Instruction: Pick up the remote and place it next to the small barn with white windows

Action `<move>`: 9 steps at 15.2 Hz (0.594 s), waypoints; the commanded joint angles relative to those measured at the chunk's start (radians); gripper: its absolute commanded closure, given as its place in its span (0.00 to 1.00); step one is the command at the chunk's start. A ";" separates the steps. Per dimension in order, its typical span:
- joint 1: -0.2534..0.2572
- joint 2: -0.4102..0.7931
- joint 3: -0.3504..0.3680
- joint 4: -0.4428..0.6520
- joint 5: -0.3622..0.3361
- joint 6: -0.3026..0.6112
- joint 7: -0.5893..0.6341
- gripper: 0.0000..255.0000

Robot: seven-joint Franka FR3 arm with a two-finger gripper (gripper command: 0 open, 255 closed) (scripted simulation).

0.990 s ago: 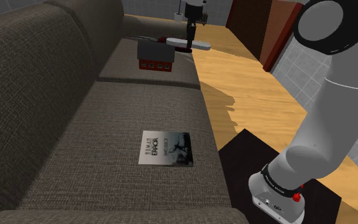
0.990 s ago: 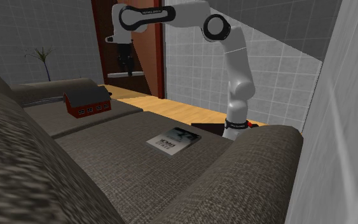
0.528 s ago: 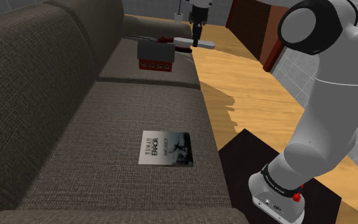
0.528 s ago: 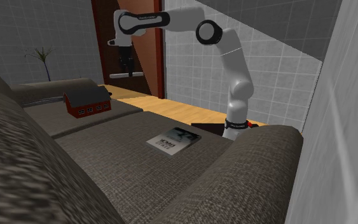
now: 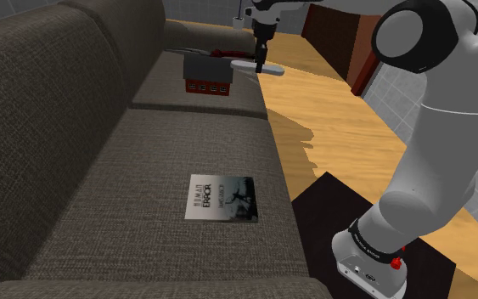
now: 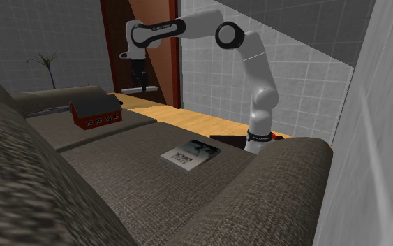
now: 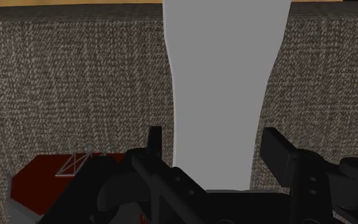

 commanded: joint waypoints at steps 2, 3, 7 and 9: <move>0.000 -0.002 0.000 -0.043 0.000 0.041 0.000 1.00; 0.000 -0.002 0.000 -0.055 0.000 0.054 0.001 1.00; 0.000 0.003 0.000 -0.102 0.000 0.106 0.001 1.00; 0.000 0.007 0.000 -0.123 0.000 0.131 0.001 1.00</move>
